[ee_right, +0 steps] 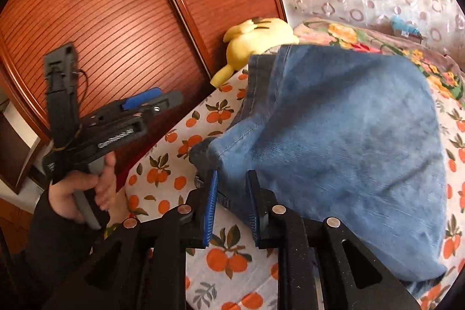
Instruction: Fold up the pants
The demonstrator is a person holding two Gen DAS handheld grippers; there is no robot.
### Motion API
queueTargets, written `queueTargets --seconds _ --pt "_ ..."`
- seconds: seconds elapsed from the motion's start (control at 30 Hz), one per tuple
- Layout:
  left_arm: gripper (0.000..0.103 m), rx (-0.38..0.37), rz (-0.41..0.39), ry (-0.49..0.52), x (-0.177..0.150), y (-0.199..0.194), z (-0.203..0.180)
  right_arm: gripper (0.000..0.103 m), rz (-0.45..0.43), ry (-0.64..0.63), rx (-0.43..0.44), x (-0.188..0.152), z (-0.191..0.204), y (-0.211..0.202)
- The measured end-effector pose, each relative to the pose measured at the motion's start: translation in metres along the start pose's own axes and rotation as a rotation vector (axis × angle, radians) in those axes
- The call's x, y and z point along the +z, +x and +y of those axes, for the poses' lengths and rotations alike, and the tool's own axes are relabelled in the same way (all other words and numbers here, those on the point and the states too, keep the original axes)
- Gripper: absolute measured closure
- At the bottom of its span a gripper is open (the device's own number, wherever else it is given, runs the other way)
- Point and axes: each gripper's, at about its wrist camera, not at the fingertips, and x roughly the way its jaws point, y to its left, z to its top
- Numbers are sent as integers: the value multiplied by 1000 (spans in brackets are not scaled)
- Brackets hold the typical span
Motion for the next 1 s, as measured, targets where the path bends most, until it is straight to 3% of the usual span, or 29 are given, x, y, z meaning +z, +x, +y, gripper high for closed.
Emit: queueTargets --seconds 0.17,0.43,0.63,0.9,0.97,1.0 --pt "46 -45 12 39 2 -1 -22 76 -56 -32 -16 -33 -13 -32" --pt "46 -169 66 54 -10 1 -66 76 -111 -30 -300 -76 -57 -57" --pt "46 -233 92 67 -17 3 -88 75 -121 49 -394 -81 -75 -60" --pt "46 -246 114 90 -29 8 -98 75 -129 201 -397 -94 -88 -71" --pt "50 -270 112 68 -28 8 -94 75 -110 196 -410 -97 -84 -69" --pt "56 -261 106 63 -28 7 -93 75 -93 185 -424 -99 -81 -65"
